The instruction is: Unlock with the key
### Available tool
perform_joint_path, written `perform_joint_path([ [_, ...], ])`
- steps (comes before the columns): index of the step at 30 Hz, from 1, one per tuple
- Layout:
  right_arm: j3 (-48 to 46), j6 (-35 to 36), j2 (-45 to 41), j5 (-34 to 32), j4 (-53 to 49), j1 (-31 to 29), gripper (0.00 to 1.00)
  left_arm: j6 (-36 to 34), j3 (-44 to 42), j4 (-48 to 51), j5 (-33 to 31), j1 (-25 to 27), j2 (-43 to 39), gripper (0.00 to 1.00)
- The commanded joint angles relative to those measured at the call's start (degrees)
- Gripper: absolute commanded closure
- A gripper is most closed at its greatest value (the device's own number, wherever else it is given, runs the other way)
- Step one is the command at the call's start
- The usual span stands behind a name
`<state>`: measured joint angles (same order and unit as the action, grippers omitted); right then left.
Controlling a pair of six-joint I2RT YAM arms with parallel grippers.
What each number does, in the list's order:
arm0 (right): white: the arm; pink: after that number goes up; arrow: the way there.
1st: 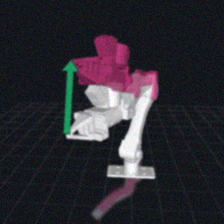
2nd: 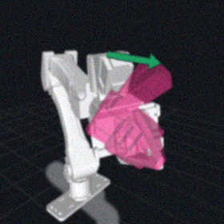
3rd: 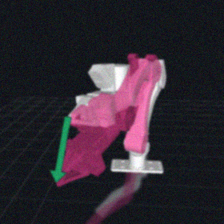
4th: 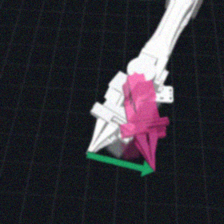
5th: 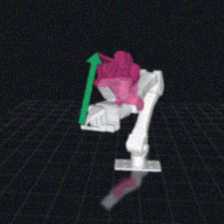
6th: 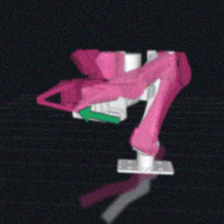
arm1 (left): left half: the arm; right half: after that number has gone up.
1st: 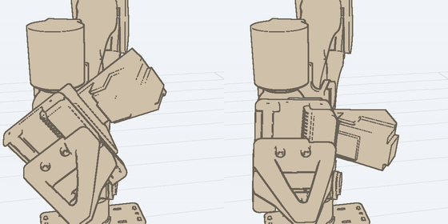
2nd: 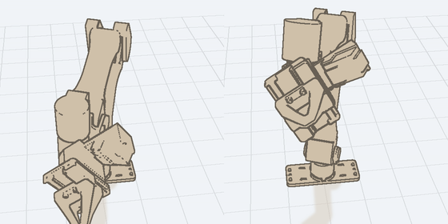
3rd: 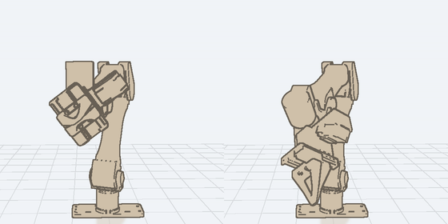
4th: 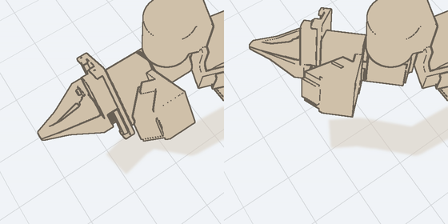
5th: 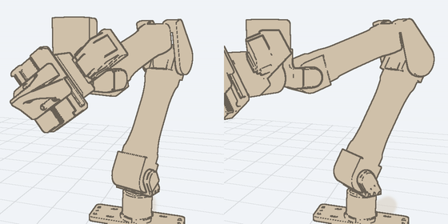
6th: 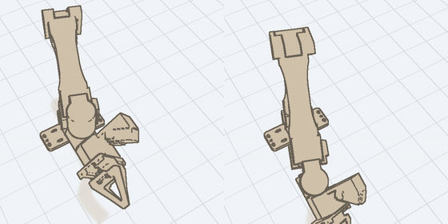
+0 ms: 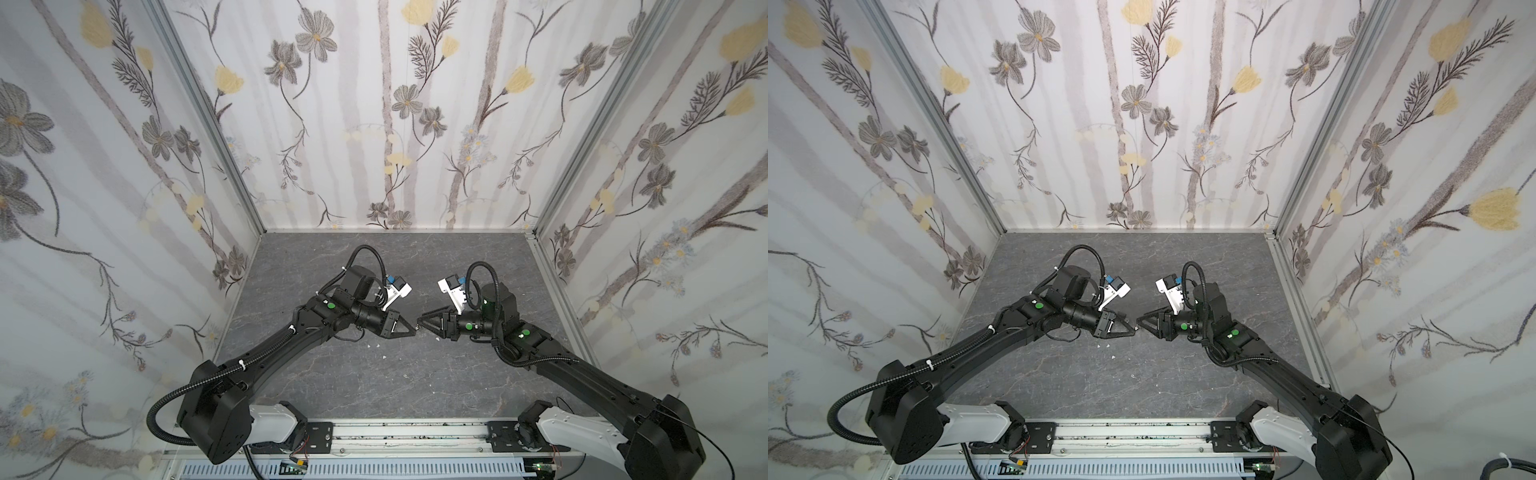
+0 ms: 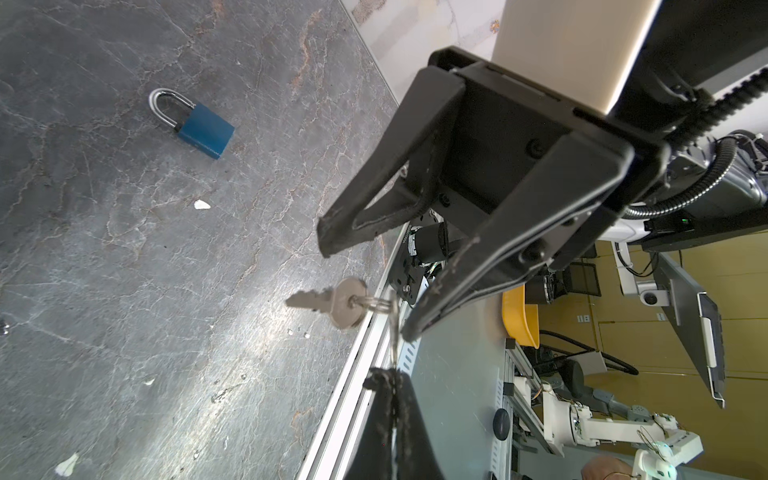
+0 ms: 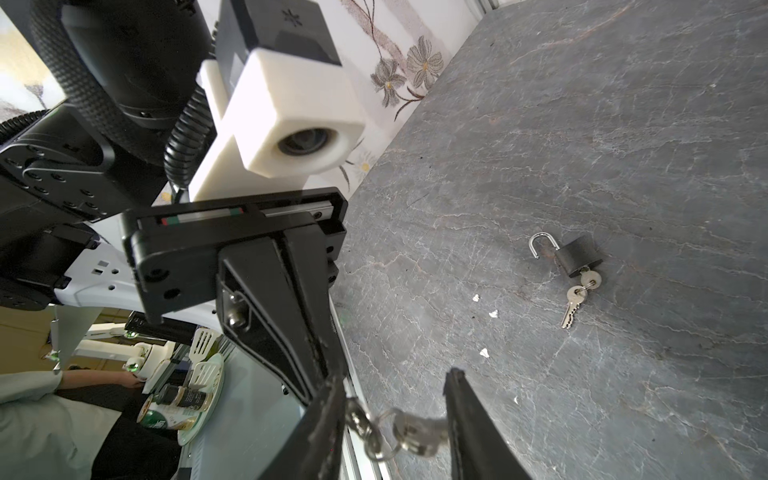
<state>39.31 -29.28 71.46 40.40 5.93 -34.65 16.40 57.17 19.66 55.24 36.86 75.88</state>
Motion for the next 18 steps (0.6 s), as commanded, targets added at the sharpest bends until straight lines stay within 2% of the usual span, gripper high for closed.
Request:
perform_joint_path([
  [1, -0.3, 0.6, 0.5, 3.4, 3.5, -0.1, 0.65, -0.2, -0.1, -2.0, 1.9, 0.0, -0.5, 1.0],
  [6, -0.5, 0.6, 0.3, 5.9, 3.6, -0.2, 0.67, -0.3, -0.4, -2.1, 1.8, -0.2, -0.5, 1.0],
  [8, -0.7, 0.6, 0.0, 6.4, 3.5, -0.3, 0.71, -0.3, -0.6, -2.4, 1.6, -0.2, -0.6, 1.0],
  [11, -0.9, 0.9, -0.3, 7.1, 2.9, -0.3, 0.79, -0.3, -0.7, -2.6, 1.5, -0.4, -0.6, 1.0],
  [16, -0.9, 1.2, -0.5, 7.7, 2.9, -0.3, 1.0, -0.2, -1.1, -2.7, 1.2, -0.8, -0.6, 1.0],
  [18, -0.9, 1.3, -0.5, 8.3, 3.2, -0.4, 1.0, 0.0, -1.3, -2.8, 0.4, -1.0, -0.8, 1.0],
])
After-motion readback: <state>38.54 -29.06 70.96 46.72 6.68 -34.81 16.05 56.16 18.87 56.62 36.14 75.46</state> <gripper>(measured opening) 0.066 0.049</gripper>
